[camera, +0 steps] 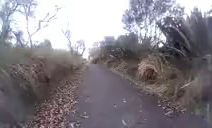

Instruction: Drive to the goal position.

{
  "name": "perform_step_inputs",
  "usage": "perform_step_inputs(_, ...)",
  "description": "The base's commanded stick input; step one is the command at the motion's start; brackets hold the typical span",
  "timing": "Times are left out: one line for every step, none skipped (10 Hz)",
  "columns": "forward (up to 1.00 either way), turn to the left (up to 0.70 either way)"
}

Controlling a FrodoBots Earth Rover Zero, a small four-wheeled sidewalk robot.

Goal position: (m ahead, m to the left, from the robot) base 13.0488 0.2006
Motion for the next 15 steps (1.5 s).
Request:
perform_step_inputs(0.70, 0.00)
perform_step_inputs(0.70, 0.00)
perform_step_inputs(0.70, 0.00)
perform_step_inputs(0.70, 0.00)
perform_step_inputs(0.70, 0.00)
perform_step_inputs(0.70, 0.00)
perform_step_inputs(0.70, 0.00)
perform_step_inputs(0.70, 0.00)
perform_step_inputs(0.70, 0.00)
perform_step_inputs(0.70, 0.00)
perform_step_inputs(0.70, 0.00)
perform_step_inputs(0.70, 0.00)
perform_step_inputs(0.70, 0.00)
perform_step_inputs(0.70, -0.04)
perform_step_inputs(0.70, -0.07)
